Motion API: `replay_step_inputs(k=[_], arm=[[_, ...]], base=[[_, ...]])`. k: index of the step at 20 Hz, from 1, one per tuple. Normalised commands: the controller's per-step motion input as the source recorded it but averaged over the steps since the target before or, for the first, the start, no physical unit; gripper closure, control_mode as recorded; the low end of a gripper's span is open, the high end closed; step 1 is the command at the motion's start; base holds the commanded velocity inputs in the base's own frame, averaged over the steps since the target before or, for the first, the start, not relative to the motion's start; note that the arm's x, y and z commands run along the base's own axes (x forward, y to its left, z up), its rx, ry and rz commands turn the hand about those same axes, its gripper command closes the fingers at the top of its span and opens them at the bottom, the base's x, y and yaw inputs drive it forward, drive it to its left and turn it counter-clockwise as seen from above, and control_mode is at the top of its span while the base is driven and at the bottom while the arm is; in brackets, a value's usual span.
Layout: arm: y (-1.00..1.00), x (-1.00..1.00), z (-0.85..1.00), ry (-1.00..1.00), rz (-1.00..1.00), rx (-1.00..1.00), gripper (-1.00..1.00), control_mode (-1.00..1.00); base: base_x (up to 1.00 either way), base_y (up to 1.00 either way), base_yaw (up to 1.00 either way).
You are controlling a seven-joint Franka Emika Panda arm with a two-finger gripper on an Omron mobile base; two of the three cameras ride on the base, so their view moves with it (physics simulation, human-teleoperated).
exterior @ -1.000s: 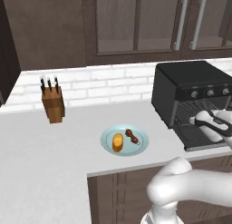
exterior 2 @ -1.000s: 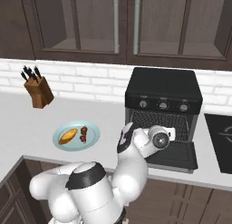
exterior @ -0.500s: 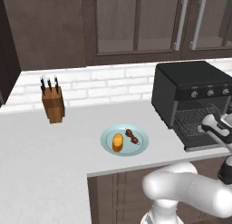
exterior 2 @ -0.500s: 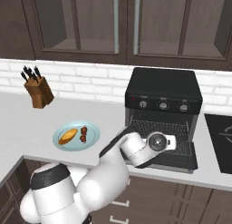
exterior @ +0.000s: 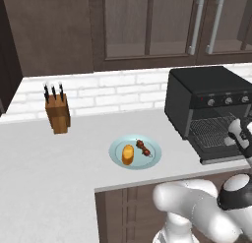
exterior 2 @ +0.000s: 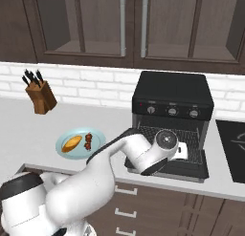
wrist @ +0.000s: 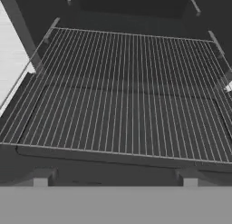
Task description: Pick up the kebab skewer and baguette bread, and place them inside the toaster oven. Close the toaster oven door and start by setting the timer.
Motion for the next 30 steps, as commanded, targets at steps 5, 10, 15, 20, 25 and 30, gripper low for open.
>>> replay_step_inputs(k=[5,10,15,20,25,30], arm=[[0.99,-0.58,0.5,0.0,-0.01,0.0,-1.0,-1.0],[1.0,-0.22,0.07,0.05,-0.01,0.0,-1.0,-1.0],[1.0,0.04,0.06,0.1,0.0,0.0,-1.0,-1.0],[1.0,0.51,0.0,0.2,0.0,0.0,-1.0,-1.0],[1.0,0.53,-0.01,0.12,-0.08,0.0,-1.0,-1.0],[1.0,0.42,-0.02,0.12,-0.23,0.05,-1.0,-1.0]], base=[[0.0,0.0,0.0],[0.0,0.0,0.0],[0.0,0.0,0.0],[0.0,0.0,0.0],[0.0,0.0,0.0],[0.0,0.0,0.0]])
